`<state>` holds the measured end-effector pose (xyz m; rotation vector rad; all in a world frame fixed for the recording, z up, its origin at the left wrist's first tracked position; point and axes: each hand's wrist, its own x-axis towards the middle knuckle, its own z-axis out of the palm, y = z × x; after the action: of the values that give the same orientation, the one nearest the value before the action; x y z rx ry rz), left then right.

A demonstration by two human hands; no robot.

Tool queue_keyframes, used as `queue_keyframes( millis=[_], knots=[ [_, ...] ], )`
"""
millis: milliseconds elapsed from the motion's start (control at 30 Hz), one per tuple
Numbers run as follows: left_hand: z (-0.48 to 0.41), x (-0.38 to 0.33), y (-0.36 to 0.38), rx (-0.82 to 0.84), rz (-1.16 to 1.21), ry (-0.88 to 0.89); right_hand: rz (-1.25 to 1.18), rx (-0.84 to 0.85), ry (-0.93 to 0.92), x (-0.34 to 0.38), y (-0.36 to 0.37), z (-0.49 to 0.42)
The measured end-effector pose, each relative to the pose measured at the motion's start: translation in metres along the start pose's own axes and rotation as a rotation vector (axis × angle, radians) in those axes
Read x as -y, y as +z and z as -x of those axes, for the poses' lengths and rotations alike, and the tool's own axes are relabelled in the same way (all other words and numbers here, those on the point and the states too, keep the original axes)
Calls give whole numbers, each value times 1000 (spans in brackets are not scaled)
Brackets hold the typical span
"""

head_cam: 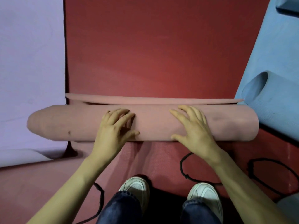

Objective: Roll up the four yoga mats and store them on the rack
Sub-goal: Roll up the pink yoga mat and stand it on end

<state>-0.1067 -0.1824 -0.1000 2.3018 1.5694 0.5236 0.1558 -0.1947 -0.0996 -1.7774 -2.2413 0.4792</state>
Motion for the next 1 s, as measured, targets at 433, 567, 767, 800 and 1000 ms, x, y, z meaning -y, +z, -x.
queue_keyframes(
  millis=[433,567,767,800,1000],
  knots=[
    [-87,-1,12,316,-419,40,-6,-245,113,-6,21,-65],
    [-116,6,5,404,-440,14,-297,-404,125,9,18,-55],
    [-132,8,2,442,-417,-4,-1432,-372,1037,29,26,-29],
    [-135,8,1,462,-411,-17,-1647,-232,1177,23,23,-35],
    [-148,-3,-6,600,-390,-90,-2121,-211,1133,13,20,-57]
  ],
)
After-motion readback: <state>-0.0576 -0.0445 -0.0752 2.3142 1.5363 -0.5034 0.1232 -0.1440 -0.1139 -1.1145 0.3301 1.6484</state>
